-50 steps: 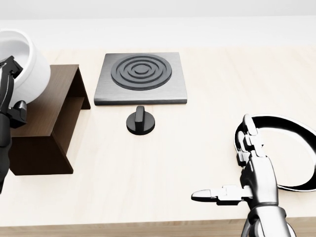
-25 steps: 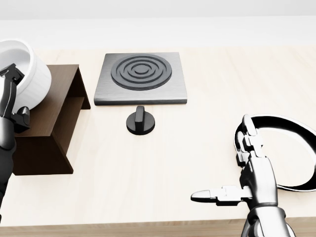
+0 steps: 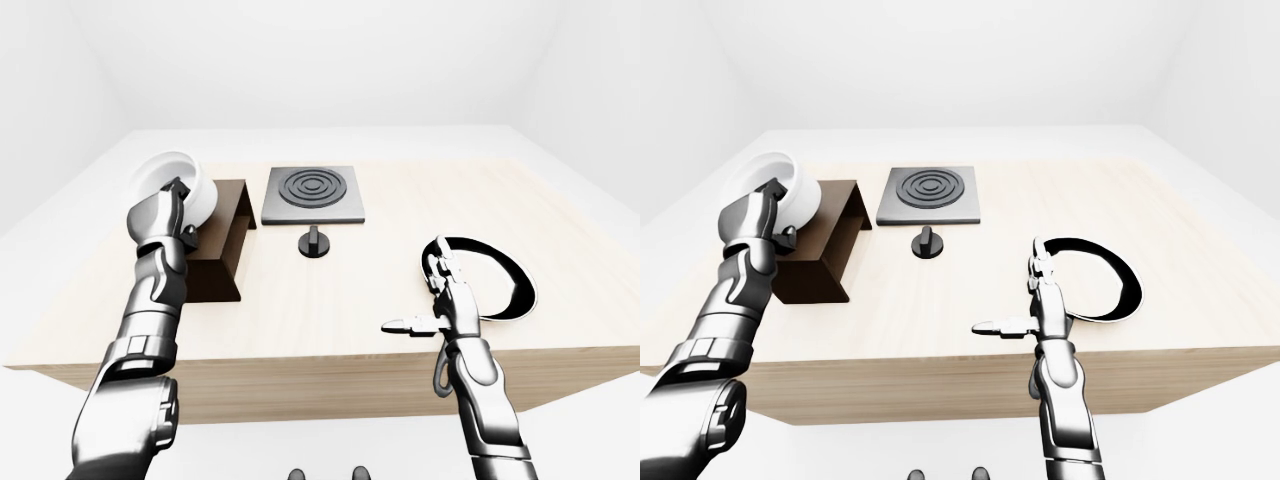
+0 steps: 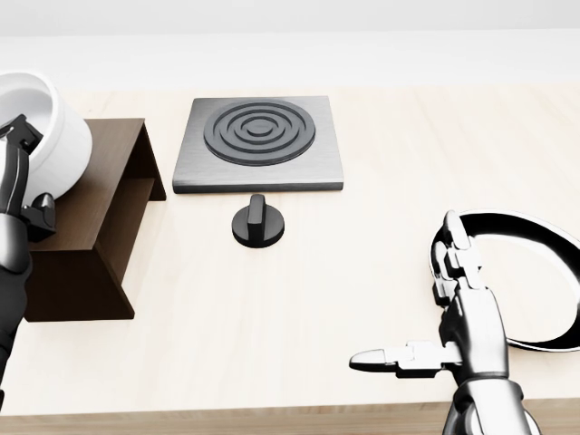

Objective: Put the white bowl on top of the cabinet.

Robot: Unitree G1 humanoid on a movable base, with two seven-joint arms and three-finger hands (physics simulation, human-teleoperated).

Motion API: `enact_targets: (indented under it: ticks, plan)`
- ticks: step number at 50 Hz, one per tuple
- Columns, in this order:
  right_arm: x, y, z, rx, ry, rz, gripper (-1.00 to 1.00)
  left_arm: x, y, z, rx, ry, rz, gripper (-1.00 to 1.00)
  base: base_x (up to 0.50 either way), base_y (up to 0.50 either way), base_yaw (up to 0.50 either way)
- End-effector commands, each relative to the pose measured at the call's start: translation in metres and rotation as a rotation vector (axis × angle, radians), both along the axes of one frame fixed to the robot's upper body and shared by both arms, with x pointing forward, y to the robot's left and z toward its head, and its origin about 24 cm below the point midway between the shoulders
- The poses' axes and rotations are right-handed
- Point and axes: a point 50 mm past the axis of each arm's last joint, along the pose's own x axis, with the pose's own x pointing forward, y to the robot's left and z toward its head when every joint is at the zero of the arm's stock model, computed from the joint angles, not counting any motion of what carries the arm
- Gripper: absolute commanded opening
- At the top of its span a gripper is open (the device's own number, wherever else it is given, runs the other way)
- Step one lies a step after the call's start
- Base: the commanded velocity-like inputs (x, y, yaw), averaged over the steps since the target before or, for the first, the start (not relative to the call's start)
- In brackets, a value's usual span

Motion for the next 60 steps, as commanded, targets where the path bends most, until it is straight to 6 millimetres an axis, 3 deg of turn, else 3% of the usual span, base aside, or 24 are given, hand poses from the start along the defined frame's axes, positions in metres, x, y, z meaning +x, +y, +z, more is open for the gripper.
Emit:
enact_targets:
  ticks: [1,2,42,60]
  plan:
    - [0.000,0.000,0.000,-0.001,0.001,0.001,1.00,0.000,0.000,0.003,0.043,-0.028,0.017,-0.74,0.00,0.00,0.00]
    - [0.000,0.000,0.000,-0.001,0.000,0.001,1.00,0.000,0.000,0.002,0.046,-0.028,0.015,1.00,0.00,0.00,0.00]
    - [0.001,0.001,-0.001,-0.005,0.002,0.000,1.00,-0.001,-0.002,0.000,0.031,-0.026,0.006,1.00,0.00,0.00,0.00]
    - [0.002,0.001,-0.002,-0.010,0.000,-0.008,1.00,-0.014,-0.014,0.003,0.115,-0.012,-0.065,1.00,0.00,0.00,0.00]
